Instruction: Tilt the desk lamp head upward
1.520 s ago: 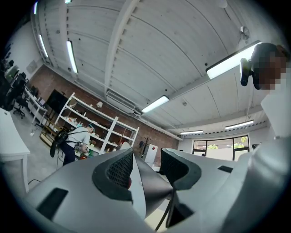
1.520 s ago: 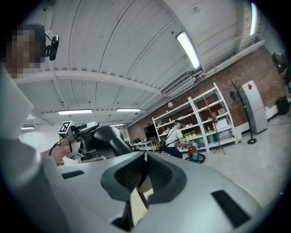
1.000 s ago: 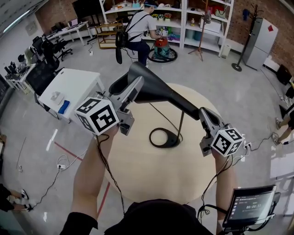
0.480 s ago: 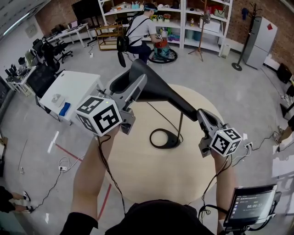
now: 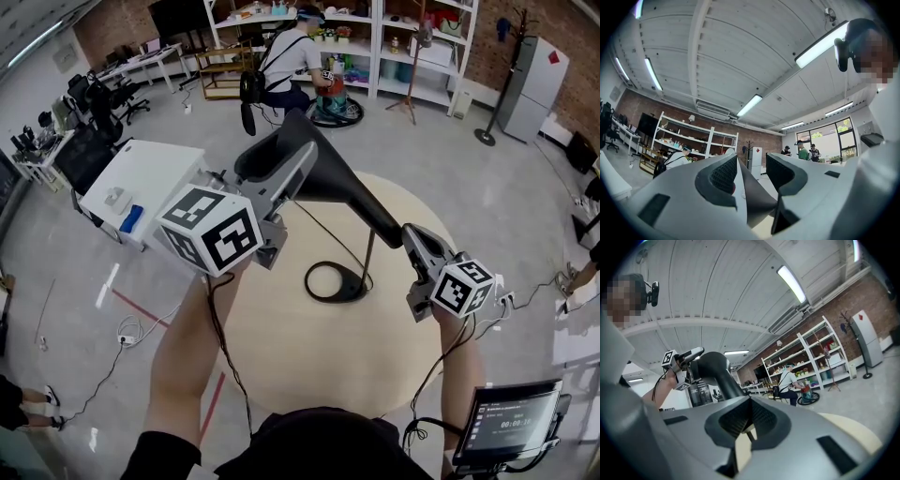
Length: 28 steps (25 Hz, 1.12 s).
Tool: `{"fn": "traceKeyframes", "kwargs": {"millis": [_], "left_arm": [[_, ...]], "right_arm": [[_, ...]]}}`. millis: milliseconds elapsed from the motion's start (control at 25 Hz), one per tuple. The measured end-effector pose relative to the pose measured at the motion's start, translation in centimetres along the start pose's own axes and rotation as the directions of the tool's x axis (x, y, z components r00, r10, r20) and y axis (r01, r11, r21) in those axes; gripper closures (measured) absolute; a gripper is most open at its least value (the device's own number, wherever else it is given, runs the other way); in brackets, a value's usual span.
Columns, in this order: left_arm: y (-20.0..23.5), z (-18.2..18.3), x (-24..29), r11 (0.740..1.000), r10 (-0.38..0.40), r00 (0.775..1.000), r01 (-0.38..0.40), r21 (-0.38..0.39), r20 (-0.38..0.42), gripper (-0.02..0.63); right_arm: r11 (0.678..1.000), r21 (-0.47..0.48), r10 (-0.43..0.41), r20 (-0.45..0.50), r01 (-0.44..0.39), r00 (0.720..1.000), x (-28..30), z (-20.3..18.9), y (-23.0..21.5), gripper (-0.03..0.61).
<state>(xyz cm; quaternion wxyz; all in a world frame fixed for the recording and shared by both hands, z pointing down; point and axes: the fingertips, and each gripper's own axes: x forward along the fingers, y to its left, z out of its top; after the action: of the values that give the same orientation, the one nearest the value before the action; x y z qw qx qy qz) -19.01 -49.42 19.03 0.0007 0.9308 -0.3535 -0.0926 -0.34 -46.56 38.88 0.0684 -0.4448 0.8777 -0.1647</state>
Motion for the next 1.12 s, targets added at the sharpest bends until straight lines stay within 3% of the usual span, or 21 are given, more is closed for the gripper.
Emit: {"fn": "traceKeyframes", "kwargs": {"millis": [320,760,960,1120], "left_arm": [[-0.8,0.2,0.3,0.999,-0.004,1.0,0.004,0.039,-0.01,0.411],[-1.0,0.5,0.7,1.0,-0.005,1.0,0.005,0.026,0.001,0.411],[-1.1,0.5,0.6,1.0,-0.021,1.0,0.021,-0.01,0.021,0.411],[-1.1,0.5,0.4,1.0,-0.024,0.999,0.024,-0.004,0.034,0.411]], "right_arm": [[1.0,0.015,0.021,-0.003,-0.021,1.0,0.0,-0.6,0.0,0.574],[1.0,0.008,0.028,-0.019,-0.028,0.999,0.5,-0.9,0.1,0.575],[0.997,0.061,0.046,0.001,-0.046,0.999,0.3,-0.9,-0.1,0.575],[1.0,0.012,0.0,0.027,0.0,1.0,0.2,-0.6,0.1,0.575]]}}
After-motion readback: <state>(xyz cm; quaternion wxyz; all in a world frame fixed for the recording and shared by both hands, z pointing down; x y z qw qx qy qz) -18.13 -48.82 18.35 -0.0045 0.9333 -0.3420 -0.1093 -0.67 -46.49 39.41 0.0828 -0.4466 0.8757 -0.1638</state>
